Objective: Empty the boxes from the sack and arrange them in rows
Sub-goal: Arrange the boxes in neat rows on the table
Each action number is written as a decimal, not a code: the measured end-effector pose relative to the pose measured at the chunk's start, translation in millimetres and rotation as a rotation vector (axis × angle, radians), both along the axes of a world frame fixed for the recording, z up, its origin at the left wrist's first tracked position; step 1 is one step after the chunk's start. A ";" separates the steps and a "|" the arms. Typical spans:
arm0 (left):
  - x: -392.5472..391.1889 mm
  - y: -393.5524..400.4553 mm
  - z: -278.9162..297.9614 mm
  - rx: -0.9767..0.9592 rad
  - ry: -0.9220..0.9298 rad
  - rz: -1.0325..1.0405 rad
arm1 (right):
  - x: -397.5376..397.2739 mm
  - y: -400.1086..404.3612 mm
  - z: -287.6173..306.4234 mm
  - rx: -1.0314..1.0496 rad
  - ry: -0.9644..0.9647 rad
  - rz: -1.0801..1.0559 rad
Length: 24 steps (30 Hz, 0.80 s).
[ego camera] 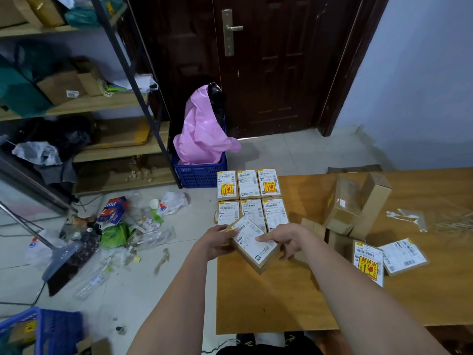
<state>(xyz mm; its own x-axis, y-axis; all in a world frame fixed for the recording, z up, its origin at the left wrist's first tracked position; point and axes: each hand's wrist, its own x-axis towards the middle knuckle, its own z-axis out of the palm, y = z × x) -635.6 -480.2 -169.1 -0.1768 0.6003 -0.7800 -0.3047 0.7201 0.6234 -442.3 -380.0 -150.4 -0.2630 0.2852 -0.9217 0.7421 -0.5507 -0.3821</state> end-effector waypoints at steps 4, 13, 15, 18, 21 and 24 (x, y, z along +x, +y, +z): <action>2.0 2.3 -2.0 0.006 -0.005 -0.014 | -7.3 -3.4 8.8 0.027 0.011 0.059; 1.3 1.2 -7.2 0.023 -0.110 -0.046 | -11.5 -5.9 -1.2 0.042 0.160 -0.110; 0.8 -0.3 -7.2 0.017 -0.119 -0.145 | -12.7 -7.9 -2.4 0.010 0.199 -0.164; 0.3 0.3 -11.6 0.049 -0.076 -0.154 | -13.3 -9.6 -6.3 -0.011 0.212 -0.194; -1.9 -2.7 -13.1 0.049 -0.073 -0.147 | -15.1 -9.3 -8.2 0.039 0.230 -0.237; -5.3 -8.2 -13.7 0.043 -0.075 -0.213 | -17.9 -8.9 -6.9 0.082 0.229 -0.252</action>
<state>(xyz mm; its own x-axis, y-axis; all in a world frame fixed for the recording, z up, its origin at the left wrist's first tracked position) -640.9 -488.4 -182.8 0.0150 0.6509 -0.7590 -0.1952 0.7464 0.6362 -460.2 -388.9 -157.3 -0.3723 0.4379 -0.8183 0.4769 -0.6661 -0.5734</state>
